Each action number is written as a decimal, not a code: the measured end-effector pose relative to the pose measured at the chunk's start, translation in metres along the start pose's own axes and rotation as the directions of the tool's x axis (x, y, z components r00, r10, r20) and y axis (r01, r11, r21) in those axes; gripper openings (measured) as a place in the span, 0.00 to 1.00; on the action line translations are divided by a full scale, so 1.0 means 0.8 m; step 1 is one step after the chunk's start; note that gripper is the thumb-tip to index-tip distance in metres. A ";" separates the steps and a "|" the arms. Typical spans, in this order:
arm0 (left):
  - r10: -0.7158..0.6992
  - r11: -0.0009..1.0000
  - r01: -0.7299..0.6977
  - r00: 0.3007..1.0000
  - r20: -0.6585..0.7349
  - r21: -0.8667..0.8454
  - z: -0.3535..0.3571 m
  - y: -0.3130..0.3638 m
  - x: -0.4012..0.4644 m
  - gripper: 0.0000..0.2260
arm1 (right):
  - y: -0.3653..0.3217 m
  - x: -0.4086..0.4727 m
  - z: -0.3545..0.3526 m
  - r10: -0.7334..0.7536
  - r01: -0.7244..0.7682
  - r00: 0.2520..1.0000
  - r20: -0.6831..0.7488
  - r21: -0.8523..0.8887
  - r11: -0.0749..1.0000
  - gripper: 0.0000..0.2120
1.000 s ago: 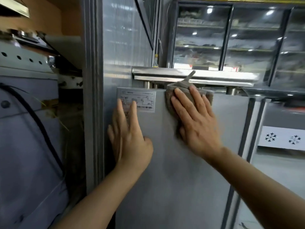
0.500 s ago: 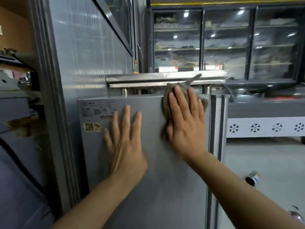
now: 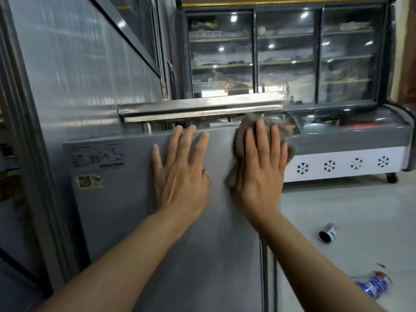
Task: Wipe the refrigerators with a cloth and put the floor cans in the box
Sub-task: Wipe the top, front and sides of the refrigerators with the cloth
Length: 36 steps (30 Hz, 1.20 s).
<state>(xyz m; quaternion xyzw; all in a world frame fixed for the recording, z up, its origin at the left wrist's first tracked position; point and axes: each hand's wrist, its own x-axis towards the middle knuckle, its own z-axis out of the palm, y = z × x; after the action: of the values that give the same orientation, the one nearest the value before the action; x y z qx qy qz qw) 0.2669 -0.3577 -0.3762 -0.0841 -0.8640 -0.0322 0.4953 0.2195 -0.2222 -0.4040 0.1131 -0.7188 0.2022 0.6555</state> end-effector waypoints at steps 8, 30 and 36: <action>0.013 0.999 -0.008 0.995 -0.101 0.042 0.008 0.001 0.001 0.32 | 0.022 -0.047 0.010 0.064 -0.059 0.995 -0.072 0.060 0.996 0.23; 0.025 0.999 -0.025 0.999 -0.027 0.028 0.021 0.008 -0.035 0.35 | 0.043 -0.141 -0.009 0.052 -0.071 0.991 0.126 0.148 0.987 0.24; 0.174 0.975 -0.183 0.981 0.084 0.125 0.057 0.006 -0.101 0.38 | 0.038 -0.052 0.009 0.052 -0.046 0.998 -0.029 0.175 0.983 0.23</action>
<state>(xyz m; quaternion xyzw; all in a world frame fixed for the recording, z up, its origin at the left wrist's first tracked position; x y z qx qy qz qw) 0.2687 -0.3560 -0.4691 -0.1295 -0.8707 0.0730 0.4688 0.2049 -0.2022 -0.4497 0.1491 -0.6900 0.2822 0.6496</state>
